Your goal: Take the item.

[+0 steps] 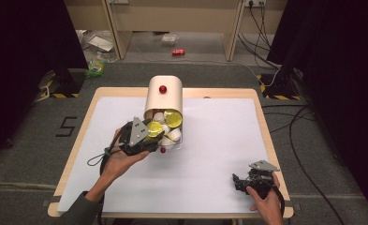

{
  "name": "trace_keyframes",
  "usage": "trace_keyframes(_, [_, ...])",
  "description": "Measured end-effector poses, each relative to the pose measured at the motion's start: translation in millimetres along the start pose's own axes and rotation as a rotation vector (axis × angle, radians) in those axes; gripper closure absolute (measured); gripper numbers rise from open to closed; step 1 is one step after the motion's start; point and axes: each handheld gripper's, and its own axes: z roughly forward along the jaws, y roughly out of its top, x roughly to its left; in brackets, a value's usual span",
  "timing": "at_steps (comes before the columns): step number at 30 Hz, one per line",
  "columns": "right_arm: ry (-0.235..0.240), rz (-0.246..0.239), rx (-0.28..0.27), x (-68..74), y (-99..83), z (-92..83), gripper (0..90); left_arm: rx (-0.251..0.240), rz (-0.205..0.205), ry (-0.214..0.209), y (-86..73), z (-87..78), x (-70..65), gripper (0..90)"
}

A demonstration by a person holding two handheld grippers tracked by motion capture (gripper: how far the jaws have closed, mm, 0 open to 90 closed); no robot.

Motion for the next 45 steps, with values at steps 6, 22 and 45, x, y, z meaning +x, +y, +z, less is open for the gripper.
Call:
trace_keyframes(6, [-0.001,-0.001,0.000,-0.1,0.0,0.0,6.5,-0.023,-0.007,0.005,4.0,-10.5,4.5,38.8])
trace_keyframes(22, [0.000,0.000,0.000,0.0,0.0,0.0,6.5,-0.039,-0.043,0.050,-3.2,-28.8,25.0,38.8])
trace_keyframes(45, [0.000,-0.002,0.000,0.0,0.0,0.0,6.5,-0.034,-0.117,0.142,-29.8,-41.2,56.0,38.8])
